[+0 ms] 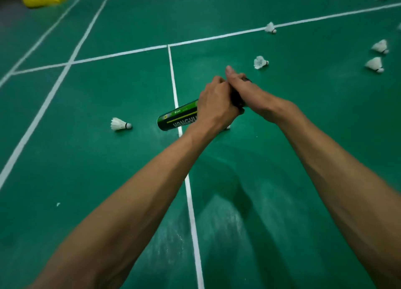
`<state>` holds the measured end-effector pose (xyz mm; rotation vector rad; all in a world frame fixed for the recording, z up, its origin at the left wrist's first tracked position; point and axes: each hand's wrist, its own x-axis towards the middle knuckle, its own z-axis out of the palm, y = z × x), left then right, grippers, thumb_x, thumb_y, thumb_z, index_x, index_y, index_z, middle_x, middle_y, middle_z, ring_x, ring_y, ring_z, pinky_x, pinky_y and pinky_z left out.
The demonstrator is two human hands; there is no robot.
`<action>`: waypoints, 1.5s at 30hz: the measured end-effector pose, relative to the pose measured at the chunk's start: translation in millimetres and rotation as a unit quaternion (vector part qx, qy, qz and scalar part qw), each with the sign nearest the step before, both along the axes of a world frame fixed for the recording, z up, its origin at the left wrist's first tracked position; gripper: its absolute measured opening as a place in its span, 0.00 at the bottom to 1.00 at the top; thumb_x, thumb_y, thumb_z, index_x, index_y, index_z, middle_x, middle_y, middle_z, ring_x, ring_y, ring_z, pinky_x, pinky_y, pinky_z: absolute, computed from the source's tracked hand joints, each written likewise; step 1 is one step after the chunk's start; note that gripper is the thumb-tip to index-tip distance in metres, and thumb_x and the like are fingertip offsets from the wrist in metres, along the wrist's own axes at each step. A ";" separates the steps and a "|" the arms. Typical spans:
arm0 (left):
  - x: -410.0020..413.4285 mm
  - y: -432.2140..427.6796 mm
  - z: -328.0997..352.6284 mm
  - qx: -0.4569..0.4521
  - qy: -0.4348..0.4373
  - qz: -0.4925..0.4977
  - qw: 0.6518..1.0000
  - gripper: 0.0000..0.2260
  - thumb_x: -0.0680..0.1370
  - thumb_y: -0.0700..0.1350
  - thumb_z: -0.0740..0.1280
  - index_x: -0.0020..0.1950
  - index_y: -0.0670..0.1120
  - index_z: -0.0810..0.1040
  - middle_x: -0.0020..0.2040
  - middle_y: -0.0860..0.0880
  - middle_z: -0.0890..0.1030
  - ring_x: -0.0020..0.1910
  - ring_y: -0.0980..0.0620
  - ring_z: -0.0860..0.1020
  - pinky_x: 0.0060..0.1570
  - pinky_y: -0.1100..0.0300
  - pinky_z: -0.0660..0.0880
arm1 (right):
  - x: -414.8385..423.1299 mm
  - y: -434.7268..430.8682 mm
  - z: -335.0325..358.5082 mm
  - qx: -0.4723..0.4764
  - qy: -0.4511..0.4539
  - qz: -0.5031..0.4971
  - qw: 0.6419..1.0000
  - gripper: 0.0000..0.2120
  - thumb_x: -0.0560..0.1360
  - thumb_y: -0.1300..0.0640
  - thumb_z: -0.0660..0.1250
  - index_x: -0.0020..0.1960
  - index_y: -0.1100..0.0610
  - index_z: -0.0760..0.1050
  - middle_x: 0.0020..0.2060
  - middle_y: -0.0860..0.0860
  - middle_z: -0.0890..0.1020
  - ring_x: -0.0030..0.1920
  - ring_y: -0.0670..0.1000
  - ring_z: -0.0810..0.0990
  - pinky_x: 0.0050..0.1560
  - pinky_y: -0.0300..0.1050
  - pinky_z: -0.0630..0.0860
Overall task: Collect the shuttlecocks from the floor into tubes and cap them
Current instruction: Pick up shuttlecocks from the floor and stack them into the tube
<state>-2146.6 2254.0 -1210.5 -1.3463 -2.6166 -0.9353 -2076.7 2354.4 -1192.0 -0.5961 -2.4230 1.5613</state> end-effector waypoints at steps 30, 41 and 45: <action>-9.9 92.4 -60.7 0.326 -0.012 0.260 0.909 0.22 0.76 0.45 0.73 0.71 0.53 0.80 0.69 0.46 0.79 0.71 0.41 0.75 0.69 0.39 0.70 | -5.6 -3.5 -3.8 0.313 -0.079 -0.170 0.931 0.28 0.75 0.61 0.59 0.76 0.54 0.69 0.79 0.56 0.62 0.79 0.53 0.60 0.75 0.42 0.56; -49.6 61.4 -106.0 0.290 0.054 0.223 0.929 0.23 0.74 0.40 0.73 0.69 0.49 0.81 0.64 0.42 0.80 0.66 0.37 0.76 0.66 0.37 0.71 | -36.6 -5.7 -41.5 0.314 -0.052 -0.068 0.946 0.24 0.73 0.62 0.59 0.68 0.56 0.77 0.73 0.57 0.71 0.70 0.60 0.72 0.67 0.52 0.71; -78.3 42.1 -103.6 0.266 0.094 0.259 0.924 0.23 0.73 0.39 0.72 0.68 0.50 0.81 0.63 0.42 0.80 0.64 0.36 0.77 0.64 0.37 0.73 | -68.2 -14.2 -47.0 0.308 -0.013 -0.045 0.950 0.23 0.70 0.61 0.58 0.63 0.59 0.80 0.66 0.58 0.77 0.63 0.62 0.77 0.61 0.53 0.74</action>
